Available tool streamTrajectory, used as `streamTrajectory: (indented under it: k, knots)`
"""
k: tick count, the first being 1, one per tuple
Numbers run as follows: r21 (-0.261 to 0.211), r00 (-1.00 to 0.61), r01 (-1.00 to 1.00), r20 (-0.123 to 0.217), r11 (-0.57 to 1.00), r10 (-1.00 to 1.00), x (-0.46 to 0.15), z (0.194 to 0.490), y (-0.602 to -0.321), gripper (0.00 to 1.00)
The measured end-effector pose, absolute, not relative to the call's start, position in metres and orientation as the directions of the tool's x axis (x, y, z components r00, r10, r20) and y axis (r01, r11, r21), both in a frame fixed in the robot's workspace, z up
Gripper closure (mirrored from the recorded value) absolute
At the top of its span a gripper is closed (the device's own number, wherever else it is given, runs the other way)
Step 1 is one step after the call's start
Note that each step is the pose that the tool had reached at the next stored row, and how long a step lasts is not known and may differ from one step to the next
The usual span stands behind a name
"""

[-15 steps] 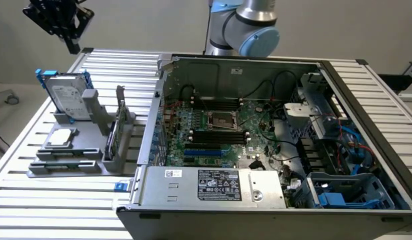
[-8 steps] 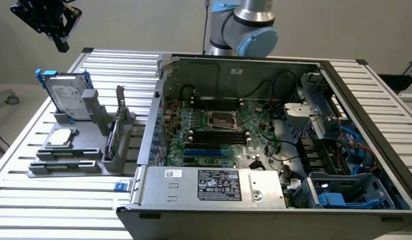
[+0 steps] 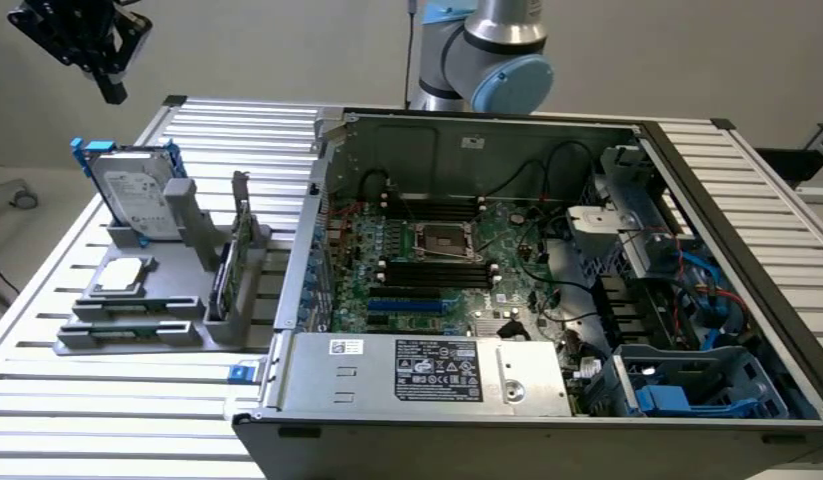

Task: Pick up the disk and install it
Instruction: 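Reach for the disk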

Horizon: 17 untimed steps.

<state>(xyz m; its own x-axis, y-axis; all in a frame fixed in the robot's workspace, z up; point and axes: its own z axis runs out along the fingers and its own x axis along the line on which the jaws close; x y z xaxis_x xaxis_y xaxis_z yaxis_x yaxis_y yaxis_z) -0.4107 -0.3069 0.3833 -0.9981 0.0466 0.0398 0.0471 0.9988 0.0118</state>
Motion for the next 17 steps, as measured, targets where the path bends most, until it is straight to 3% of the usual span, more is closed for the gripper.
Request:
streamTrajectory:
  k: [17]
  knots:
    - [-0.020, -0.995, -0.089, 0.041, 0.996, -0.088, -0.4211, 0.3792, -0.3037, 0.89]
